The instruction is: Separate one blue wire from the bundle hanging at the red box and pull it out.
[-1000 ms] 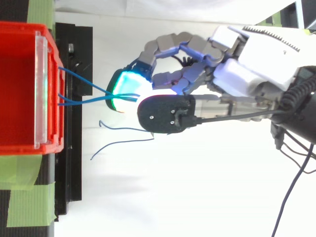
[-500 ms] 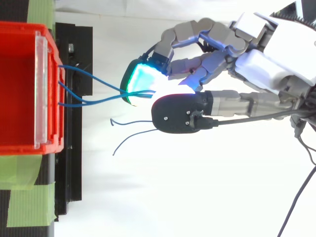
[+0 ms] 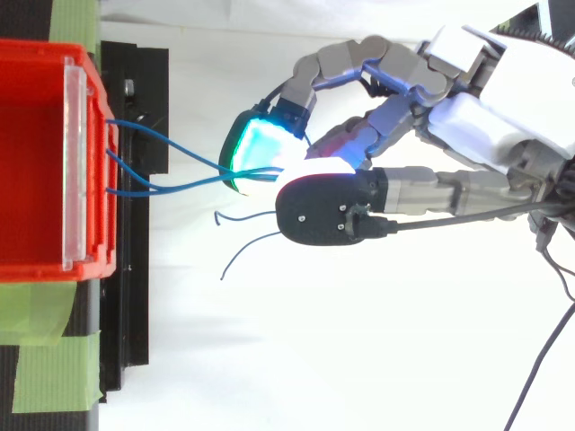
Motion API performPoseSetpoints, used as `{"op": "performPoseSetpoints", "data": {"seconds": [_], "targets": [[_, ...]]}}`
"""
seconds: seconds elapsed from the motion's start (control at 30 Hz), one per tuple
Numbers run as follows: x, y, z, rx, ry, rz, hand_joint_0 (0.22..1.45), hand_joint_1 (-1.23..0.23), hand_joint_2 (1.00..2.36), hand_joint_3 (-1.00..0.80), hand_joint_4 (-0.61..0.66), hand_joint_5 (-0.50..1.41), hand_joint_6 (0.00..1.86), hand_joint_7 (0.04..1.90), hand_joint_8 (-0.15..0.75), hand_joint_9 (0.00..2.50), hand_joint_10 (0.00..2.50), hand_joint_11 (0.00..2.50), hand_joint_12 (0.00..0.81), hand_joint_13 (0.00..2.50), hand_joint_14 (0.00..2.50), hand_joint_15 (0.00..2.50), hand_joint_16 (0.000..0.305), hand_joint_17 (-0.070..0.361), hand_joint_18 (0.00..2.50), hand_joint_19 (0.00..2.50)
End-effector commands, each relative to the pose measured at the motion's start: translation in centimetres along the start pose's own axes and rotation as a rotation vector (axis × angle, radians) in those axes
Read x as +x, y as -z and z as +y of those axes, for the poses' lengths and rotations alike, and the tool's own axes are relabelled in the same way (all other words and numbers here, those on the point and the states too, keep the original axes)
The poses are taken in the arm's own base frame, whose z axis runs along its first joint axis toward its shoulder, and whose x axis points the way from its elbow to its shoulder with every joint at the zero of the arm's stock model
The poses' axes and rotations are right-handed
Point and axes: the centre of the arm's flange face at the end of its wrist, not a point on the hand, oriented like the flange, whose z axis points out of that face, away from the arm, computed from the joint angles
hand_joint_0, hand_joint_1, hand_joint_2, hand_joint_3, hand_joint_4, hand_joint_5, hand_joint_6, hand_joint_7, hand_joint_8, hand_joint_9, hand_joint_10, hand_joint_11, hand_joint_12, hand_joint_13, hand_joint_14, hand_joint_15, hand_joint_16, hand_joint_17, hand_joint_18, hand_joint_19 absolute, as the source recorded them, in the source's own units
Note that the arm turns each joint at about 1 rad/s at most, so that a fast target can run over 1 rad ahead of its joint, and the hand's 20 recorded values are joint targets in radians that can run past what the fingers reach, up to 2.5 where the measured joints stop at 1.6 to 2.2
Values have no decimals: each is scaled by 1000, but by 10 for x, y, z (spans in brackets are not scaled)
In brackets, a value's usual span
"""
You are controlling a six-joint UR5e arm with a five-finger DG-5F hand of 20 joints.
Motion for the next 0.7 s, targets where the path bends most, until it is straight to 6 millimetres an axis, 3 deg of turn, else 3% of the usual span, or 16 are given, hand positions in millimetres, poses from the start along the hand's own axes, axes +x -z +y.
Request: {"op": "performPoseSetpoints", "data": {"seconds": [0.0,0.17,0.33,0.67], "targets": [[0,0,0,0,0,0,669,-735,1021,-188,-110,-195,944,861,376,1240,21,1054,442,1150,10,1384,49,111,881,589],[0,0,0,0,0,0,670,-736,1020,-194,-105,-194,944,850,374,1212,21,1075,415,1193,0,1592,51,114,924,672],[0,0,0,0,0,0,670,-736,1020,-197,-96,-195,943,848,370,1202,22,1079,411,1162,316,1555,51,115,950,715],[-3,-1,0,1,0,-6,676,-733,1020,-230,-66,-199,940,862,358,1160,21,1111,413,1145,337,1571,52,116,930,698]]}}
